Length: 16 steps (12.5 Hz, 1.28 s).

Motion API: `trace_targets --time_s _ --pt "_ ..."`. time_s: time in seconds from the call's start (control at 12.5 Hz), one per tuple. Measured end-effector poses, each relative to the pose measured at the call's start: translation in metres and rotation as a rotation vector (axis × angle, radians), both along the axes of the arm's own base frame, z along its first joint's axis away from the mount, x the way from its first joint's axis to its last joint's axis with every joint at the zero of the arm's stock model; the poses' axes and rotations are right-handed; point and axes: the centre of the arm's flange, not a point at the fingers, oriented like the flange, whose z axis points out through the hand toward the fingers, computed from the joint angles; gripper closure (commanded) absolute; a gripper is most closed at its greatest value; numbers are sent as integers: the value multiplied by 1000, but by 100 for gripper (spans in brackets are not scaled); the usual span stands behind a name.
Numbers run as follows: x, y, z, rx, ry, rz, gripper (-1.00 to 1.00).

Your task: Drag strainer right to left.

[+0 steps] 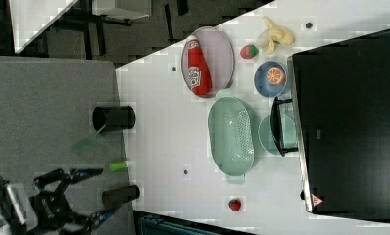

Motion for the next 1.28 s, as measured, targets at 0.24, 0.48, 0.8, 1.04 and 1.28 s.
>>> trace_targets --time_s 0.24,0.48,0.8,1.04,1.28 --pt "61 11 -121 15 35 -42 -100" --pt "75 12 -315 27 224 -188 -100" --pt "55 15 -471 -3 381 -346 -100" --pt "71 13 -489 25 232 -452 -100" --pt "92 21 -474 53 118 -499 -100"
